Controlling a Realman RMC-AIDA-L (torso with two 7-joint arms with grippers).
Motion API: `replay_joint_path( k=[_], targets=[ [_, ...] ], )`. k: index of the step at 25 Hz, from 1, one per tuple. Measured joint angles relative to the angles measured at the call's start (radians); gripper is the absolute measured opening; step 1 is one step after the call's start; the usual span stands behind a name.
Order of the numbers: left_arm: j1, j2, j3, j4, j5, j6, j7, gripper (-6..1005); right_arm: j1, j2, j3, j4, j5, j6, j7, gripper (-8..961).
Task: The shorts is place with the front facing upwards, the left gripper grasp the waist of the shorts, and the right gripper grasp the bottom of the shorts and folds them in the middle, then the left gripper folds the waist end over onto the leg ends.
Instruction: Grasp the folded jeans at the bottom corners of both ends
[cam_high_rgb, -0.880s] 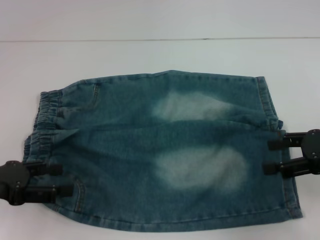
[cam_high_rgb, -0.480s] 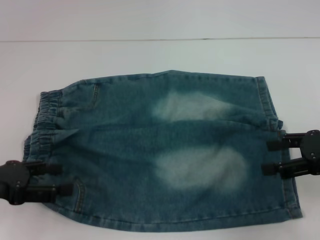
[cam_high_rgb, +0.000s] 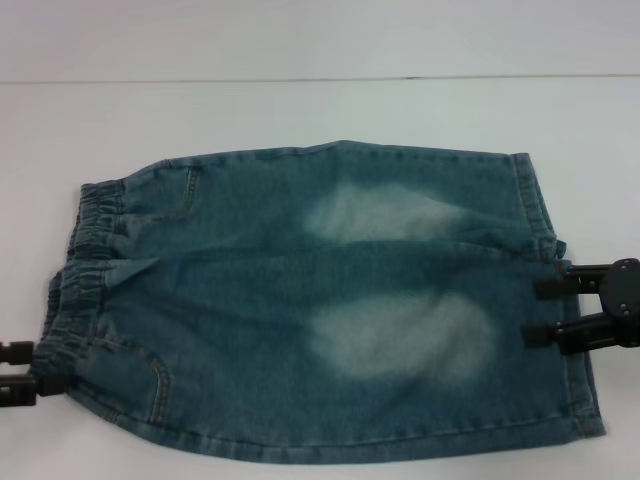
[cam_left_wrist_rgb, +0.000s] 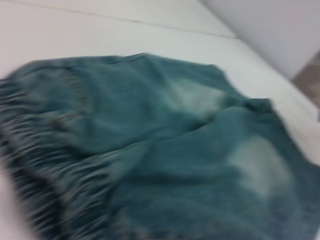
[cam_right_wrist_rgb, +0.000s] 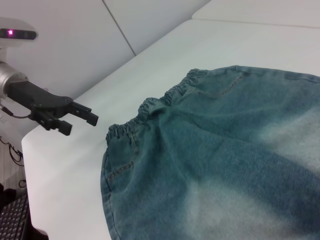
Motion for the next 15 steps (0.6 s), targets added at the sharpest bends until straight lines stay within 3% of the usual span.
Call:
replay_joint_path(
  k=[3, 8, 15],
  targets=[
    [0.003, 0.0, -0.009, 0.005, 0.021, -0.04, 0.0, 905, 0.003, 0.0, 0.0, 0.011, -0.001, 0.011, -0.004, 936],
    [-0.009, -0.021, 0.0, -0.001, 0.095, -0.161, -0.007, 906, 0.005, -0.005, -0.003, 0.033, -0.003, 0.023, -0.005, 934],
    [-0.027, -0.034, 0.001, -0.002, 0.119, -0.171, -0.007, 907, 0.003, -0.004, -0.003, 0.034, -0.004, 0.024, -0.006, 931]
  ],
)
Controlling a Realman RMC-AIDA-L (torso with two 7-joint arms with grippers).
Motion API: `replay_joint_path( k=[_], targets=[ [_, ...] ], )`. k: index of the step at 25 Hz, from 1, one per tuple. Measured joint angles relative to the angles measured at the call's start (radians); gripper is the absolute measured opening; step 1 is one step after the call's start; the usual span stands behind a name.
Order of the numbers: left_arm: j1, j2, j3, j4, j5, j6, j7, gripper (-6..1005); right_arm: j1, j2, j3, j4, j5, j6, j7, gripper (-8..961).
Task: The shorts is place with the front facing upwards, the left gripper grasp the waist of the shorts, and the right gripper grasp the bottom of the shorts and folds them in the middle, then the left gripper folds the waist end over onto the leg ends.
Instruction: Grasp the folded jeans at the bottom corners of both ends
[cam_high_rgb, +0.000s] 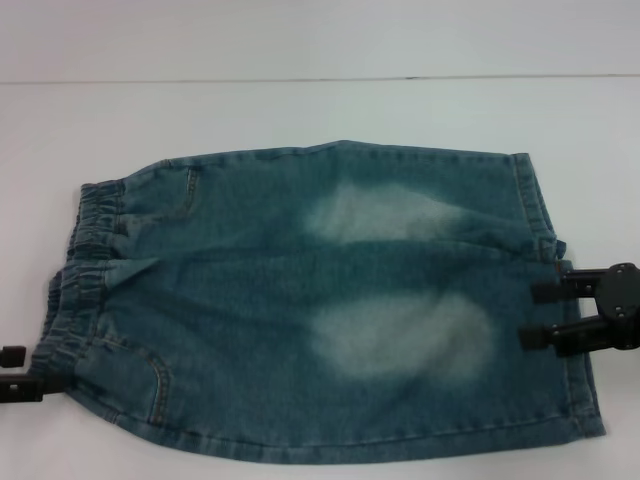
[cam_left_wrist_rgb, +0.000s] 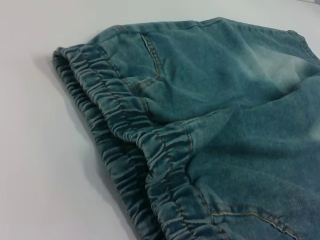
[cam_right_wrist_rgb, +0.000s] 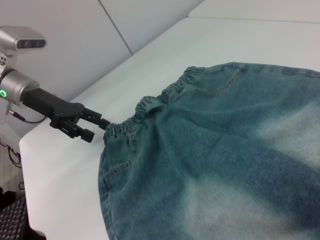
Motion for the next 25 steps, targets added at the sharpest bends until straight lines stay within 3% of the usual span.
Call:
replay_joint_path(
  k=[5, 25],
  targets=[
    [-0.003, -0.002, 0.0, -0.001, 0.001, -0.013, 0.003, 905, 0.003, 0.002, -0.001, 0.009, -0.008, 0.0, -0.009, 929],
    [-0.01, -0.012, 0.013, -0.034, 0.007, -0.026, 0.01, 698, 0.007, 0.004, -0.001, 0.026, -0.008, 0.012, -0.025, 921]
  ],
)
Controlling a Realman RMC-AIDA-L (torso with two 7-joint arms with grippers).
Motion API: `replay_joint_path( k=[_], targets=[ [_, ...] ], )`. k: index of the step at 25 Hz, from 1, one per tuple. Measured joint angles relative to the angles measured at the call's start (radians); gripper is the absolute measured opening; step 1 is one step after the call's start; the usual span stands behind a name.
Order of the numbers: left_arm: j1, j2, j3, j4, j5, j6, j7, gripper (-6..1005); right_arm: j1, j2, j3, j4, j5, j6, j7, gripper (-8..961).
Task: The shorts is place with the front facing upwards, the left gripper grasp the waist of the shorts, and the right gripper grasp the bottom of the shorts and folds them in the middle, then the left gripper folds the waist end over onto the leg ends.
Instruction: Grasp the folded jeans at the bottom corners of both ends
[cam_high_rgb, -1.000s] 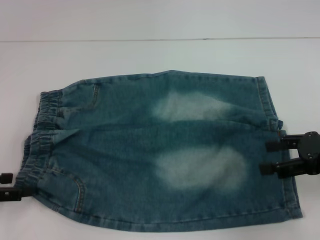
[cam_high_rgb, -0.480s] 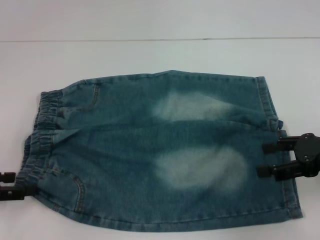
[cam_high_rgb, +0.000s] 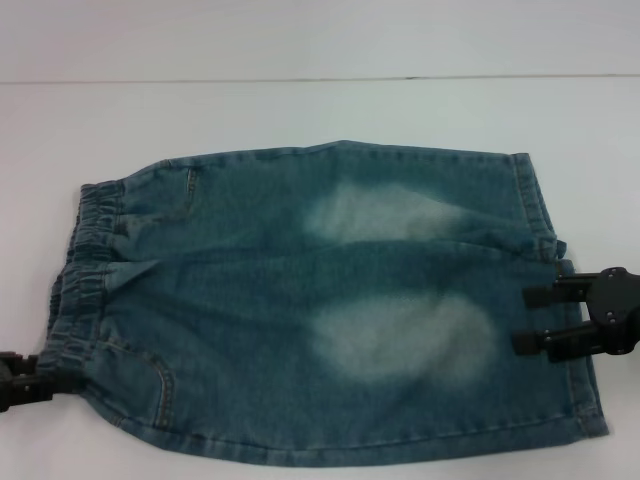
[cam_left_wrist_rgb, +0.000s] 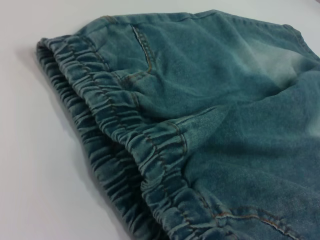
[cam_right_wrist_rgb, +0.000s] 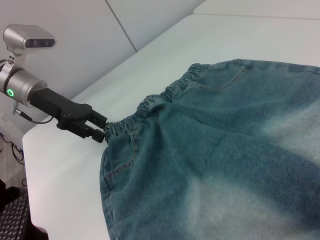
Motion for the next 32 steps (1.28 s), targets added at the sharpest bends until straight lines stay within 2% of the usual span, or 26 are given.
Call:
replay_joint_path(
  k=[10, 14, 18, 22, 25, 32],
  targets=[
    [-0.002, -0.004, -0.002, 0.005, -0.006, 0.011, 0.012, 263, 0.0, 0.0, 0.004, 0.0, 0.004, 0.008, 0.0, 917],
    [-0.011, -0.004, -0.009, 0.006, -0.008, 0.03, 0.011, 150, 0.005, -0.001, 0.017, 0.0, 0.017, 0.007, 0.004, 915],
    [-0.024, -0.001, -0.011, 0.006, -0.009, 0.036, 0.004, 36, 0.016, -0.016, 0.018, -0.005, 0.034, -0.005, 0.035, 914],
    [-0.046, 0.002, -0.024, 0.006, -0.009, 0.039, 0.0, 31, 0.036, -0.042, 0.011, -0.022, 0.025, -0.039, 0.075, 912],
    [-0.062, 0.001, -0.036, 0.006, -0.01, 0.04, -0.001, 29, 0.064, -0.063, 0.007, -0.033, -0.05, -0.083, 0.093, 911],
    [-0.088, -0.009, -0.052, 0.006, -0.019, 0.03, -0.001, 30, 0.099, -0.066, 0.005, -0.104, -0.281, -0.157, 0.154, 908]
  ],
)
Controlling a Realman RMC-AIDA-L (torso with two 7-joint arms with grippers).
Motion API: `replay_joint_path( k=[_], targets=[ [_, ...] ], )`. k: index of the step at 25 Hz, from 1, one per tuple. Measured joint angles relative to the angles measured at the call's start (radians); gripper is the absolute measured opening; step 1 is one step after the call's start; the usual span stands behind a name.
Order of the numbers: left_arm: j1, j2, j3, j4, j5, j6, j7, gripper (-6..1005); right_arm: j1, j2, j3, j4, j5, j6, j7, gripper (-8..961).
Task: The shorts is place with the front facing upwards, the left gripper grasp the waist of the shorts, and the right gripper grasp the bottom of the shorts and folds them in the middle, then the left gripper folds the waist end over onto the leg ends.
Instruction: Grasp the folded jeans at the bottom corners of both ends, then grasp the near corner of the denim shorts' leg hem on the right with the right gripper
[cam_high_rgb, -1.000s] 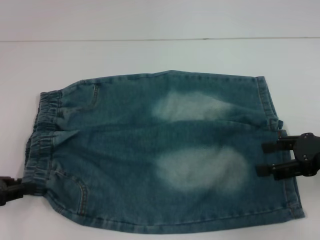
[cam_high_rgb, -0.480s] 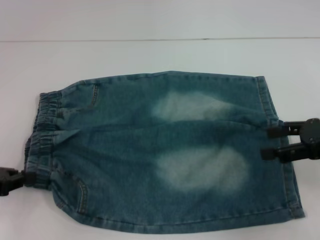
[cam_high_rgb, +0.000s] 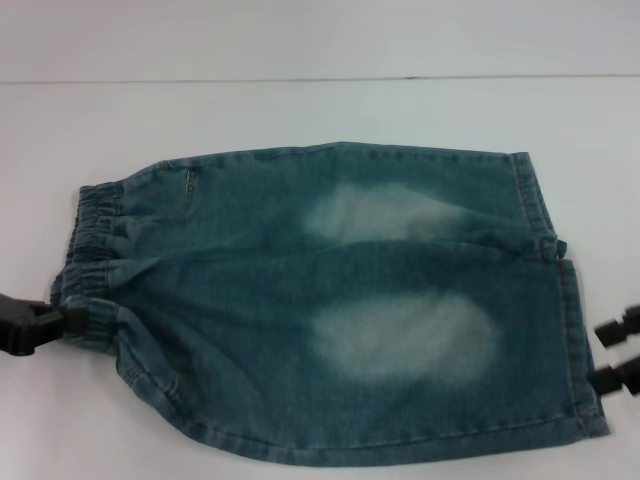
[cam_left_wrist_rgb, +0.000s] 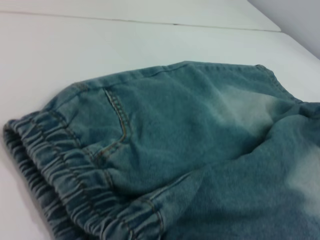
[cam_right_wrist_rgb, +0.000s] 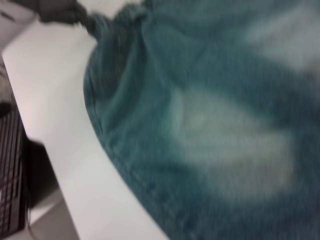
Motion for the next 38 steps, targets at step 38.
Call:
replay_joint_path(
  k=[38],
  targets=[
    [-0.023, -0.017, -0.007, 0.0, -0.015, -0.019, -0.009, 34, 0.054, 0.024, -0.164, 0.14, -0.181, 0.074, 0.083, 893]
  ],
)
